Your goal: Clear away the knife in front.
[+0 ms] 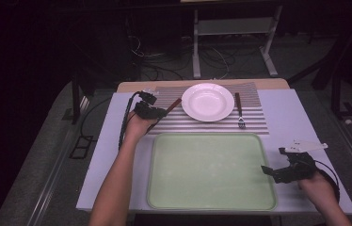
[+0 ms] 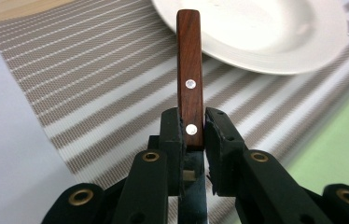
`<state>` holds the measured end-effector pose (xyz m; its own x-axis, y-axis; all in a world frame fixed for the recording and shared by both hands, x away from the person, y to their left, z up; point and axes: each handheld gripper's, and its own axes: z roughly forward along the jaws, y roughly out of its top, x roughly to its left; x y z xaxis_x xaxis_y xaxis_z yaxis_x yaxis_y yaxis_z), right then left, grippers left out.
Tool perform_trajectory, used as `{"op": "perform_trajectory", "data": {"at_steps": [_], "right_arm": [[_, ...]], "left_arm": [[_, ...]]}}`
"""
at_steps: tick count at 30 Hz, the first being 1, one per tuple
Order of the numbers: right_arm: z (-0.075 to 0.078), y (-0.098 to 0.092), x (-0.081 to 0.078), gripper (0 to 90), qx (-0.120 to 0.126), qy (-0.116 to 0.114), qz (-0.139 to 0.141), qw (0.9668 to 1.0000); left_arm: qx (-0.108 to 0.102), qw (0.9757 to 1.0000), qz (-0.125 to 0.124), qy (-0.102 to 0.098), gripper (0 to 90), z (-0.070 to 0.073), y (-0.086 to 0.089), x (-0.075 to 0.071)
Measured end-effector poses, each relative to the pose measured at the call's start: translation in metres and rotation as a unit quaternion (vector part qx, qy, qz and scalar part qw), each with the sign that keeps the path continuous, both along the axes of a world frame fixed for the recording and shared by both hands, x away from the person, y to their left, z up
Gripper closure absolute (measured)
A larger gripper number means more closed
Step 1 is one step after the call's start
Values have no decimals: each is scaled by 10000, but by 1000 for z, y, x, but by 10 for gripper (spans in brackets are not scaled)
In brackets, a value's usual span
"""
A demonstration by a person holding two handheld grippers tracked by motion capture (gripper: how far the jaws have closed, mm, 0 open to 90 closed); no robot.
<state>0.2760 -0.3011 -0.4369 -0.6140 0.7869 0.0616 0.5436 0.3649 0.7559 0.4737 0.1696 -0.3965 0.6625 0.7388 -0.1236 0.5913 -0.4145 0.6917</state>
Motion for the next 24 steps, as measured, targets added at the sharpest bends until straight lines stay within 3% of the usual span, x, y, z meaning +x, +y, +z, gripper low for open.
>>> {"op": "perform_trajectory", "data": {"at_steps": [8, 16, 19, 24], "right_arm": [[0, 0, 0, 0, -7, -11, 30, 10000], [0, -2, 1, 0, -16, -12, 19, 10000], [0, -1, 1, 0, -23, -2, 16, 10000], [0, -1, 1, 0, -28, -6, 22, 10000]], "left_arm": [[-109, 9998, -82, -113, 773, 13, 0, -38], [-178, 9996, -163, -127, 773, 9, -4, -65], [-130, 9995, -260, -113, 773, 4, -7, -82], [-101, 9992, -354, -135, 773, 3, -10, -98]]}}
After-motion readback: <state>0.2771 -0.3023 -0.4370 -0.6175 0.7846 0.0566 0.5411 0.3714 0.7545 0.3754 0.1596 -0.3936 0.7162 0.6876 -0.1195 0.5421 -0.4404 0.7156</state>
